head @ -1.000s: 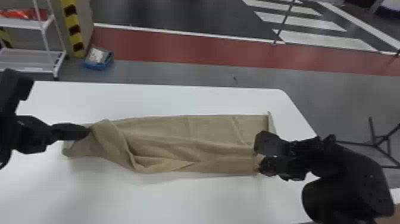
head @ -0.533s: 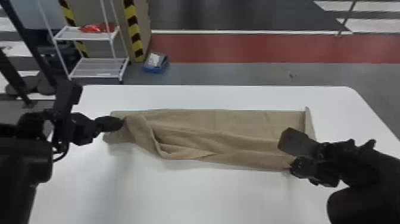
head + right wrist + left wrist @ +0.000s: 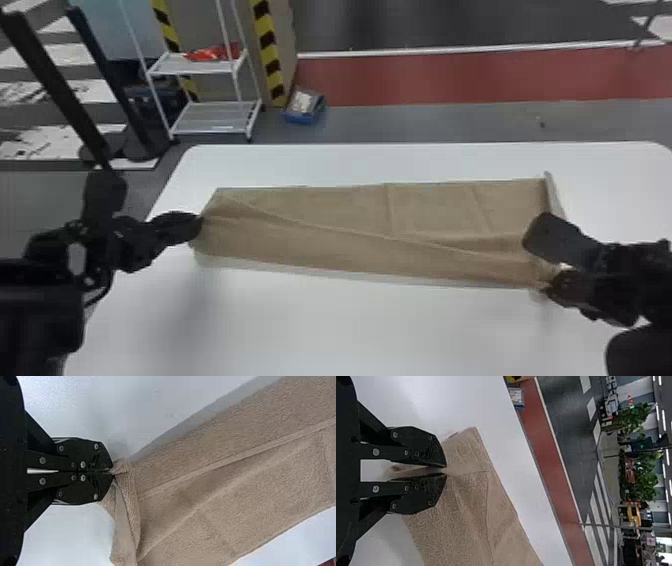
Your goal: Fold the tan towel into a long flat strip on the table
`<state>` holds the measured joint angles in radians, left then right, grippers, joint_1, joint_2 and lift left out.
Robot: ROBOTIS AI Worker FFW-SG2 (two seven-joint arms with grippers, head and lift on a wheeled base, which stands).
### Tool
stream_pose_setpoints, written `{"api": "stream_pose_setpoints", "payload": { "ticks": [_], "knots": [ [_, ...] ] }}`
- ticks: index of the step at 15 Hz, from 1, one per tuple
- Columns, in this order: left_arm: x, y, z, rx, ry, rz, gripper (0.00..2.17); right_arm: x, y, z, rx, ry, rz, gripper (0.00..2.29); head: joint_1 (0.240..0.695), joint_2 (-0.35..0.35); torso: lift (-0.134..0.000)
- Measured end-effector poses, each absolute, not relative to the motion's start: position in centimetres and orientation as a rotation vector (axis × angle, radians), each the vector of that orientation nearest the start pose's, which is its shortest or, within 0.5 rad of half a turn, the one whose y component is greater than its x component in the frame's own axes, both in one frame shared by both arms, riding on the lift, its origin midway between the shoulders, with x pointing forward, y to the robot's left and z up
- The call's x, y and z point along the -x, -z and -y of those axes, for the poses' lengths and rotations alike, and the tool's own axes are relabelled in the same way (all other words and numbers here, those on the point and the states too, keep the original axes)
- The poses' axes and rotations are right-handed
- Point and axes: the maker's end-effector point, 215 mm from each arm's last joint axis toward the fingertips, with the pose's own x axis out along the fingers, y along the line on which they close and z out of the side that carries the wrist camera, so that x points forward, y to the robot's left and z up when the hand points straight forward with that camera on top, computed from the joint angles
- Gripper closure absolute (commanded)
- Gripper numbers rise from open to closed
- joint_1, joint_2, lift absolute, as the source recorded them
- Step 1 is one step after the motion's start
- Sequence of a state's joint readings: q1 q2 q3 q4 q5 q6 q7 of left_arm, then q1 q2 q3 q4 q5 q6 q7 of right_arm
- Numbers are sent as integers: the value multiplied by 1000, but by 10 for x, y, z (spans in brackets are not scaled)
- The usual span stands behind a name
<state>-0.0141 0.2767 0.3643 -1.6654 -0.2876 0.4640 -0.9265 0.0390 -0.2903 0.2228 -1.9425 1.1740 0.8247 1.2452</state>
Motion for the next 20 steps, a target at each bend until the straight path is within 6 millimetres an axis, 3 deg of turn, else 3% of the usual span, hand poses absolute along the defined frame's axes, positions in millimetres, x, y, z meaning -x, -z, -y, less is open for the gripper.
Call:
{"api": "stream_pose_setpoints", "payload": {
  "ticks": [1, 3, 4, 7, 10, 13, 16, 18, 20],
  "knots": [
    [-521, 401, -403, -268, 397, -512, 593, -451, 449, 274, 908, -571, -972, 1409, 695, 145, -123],
    [-512, 396, -401, -284, 418, -520, 205, -449, 451, 273, 907, -577, -976, 1409, 695, 149, -123],
    [-503, 396, -398, -312, 440, -551, 117, -448, 452, 272, 906, -580, -978, 1409, 695, 147, -123],
    [-492, 404, -402, -395, 424, -618, 107, -443, 456, 271, 906, -589, -985, 1409, 695, 154, -123],
    [-501, 395, -395, -412, 403, -591, 113, -441, 459, 270, 908, -599, -992, 1409, 695, 151, -123],
    [-537, 369, -352, -424, 462, -567, 259, -438, 464, 267, 913, -610, -1000, 1409, 695, 106, -123],
    [-575, 369, -316, -434, 557, -640, 265, -434, 469, 266, 918, -616, -1011, 1409, 695, 57, -123],
    [-589, 378, -306, -434, 611, -724, 265, -432, 473, 263, 923, -625, -1017, 1409, 695, 47, -123],
    [-595, 385, -309, -467, 652, -806, 329, -431, 475, 258, 931, -636, -1015, 1409, 695, 51, -123]
  ]
}}
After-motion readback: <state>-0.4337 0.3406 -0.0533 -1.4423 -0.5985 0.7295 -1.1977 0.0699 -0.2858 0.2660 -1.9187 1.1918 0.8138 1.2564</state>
